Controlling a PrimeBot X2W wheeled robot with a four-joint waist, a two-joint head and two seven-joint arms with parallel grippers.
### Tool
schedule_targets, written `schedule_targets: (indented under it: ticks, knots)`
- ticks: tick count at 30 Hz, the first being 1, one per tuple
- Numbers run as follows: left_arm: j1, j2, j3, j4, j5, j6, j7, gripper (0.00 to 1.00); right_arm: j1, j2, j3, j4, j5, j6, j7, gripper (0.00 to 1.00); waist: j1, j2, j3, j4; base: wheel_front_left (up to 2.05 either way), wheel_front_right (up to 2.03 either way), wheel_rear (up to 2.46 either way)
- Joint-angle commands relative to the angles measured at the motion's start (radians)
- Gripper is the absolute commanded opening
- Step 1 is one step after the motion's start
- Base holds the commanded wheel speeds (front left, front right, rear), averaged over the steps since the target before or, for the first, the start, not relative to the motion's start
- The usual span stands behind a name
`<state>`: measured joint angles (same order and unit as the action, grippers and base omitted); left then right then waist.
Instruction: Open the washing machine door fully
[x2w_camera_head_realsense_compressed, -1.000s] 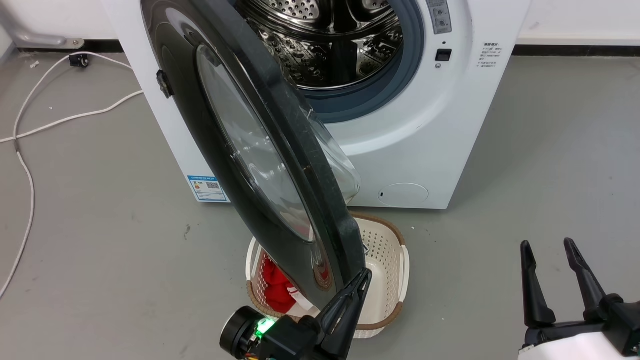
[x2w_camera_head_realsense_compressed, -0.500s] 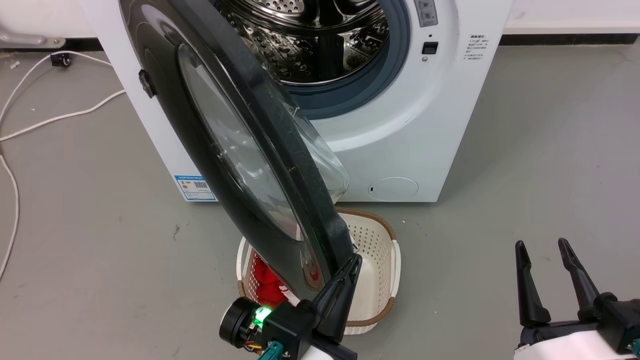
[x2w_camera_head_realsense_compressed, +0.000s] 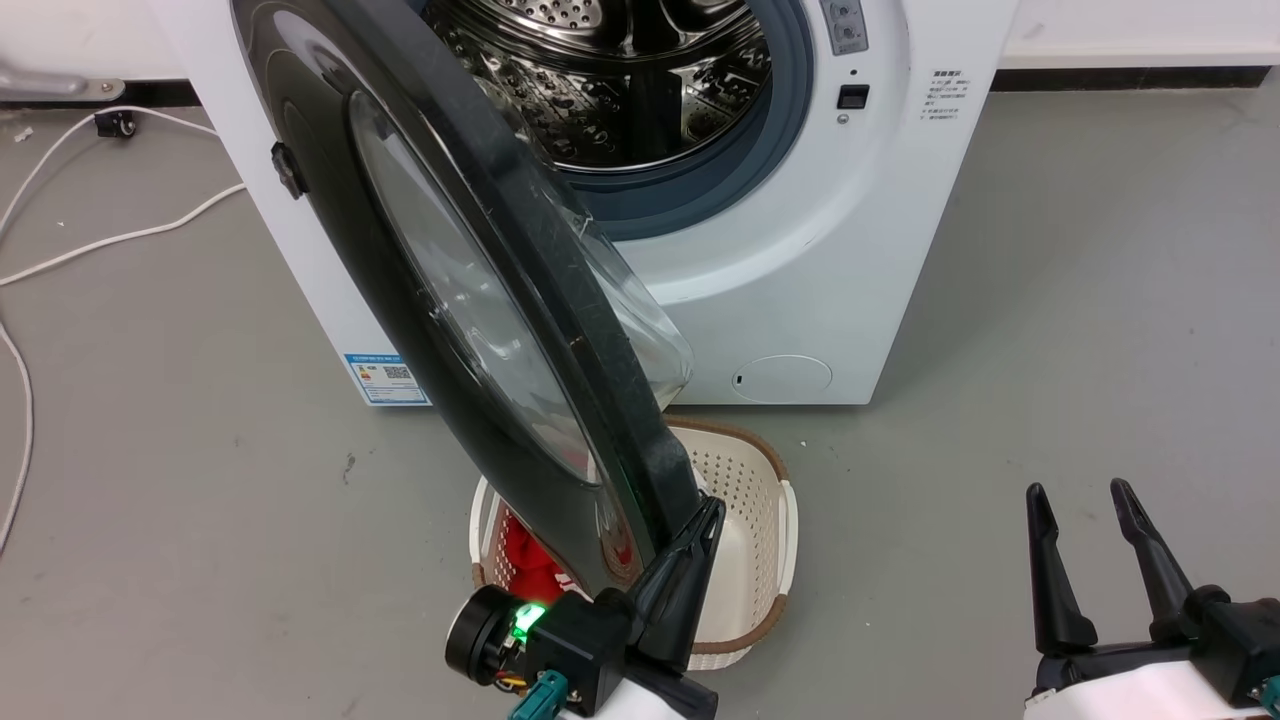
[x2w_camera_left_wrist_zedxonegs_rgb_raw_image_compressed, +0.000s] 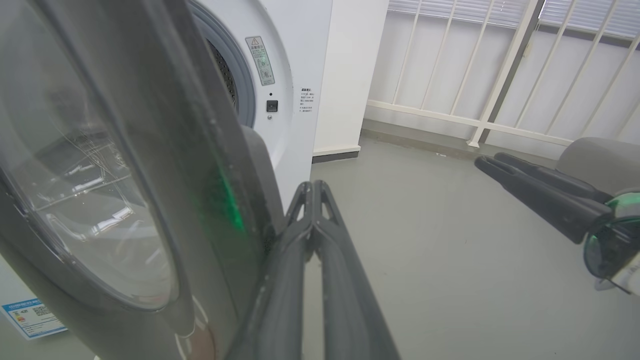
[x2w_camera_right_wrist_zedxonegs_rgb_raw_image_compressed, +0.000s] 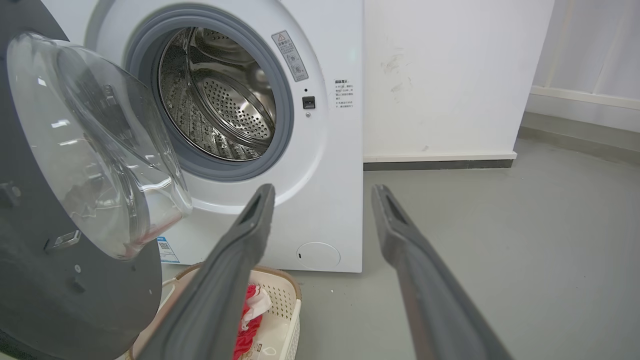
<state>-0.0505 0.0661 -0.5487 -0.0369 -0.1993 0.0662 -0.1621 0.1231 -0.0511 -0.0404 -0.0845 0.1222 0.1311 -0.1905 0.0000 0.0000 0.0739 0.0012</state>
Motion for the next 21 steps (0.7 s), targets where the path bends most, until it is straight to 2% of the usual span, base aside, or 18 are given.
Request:
schedule_targets:
  ticks: [1, 12, 21]
  knots:
    - [-0.021, 0.010, 0.023, 0.007, -0.004, 0.018, -0.003, 0.00, -0.012, 0.002, 0.002, 0.004, 0.000, -0.001, -0.006, 1.00, 0.0000, 0.0000, 0.000, -0.001, 0.00, 0.00, 0.00]
    - [-0.030, 0.014, 0.030, 0.032, -0.005, 0.043, -0.014, 0.00, -0.015, 0.002, -0.002, 0.017, 0.006, -0.001, -0.011, 1.00, 0.0000, 0.0000, -0.003, 0.001, 0.00, 0.00, 0.00]
    - [0.010, 0.036, 0.040, 0.010, -0.007, 0.073, -0.007, 0.00, -0.010, 0.002, -0.005, 0.025, 0.007, -0.001, -0.010, 1.00, 0.0000, 0.0000, -0.014, 0.034, 0.00, 0.00, 0.00]
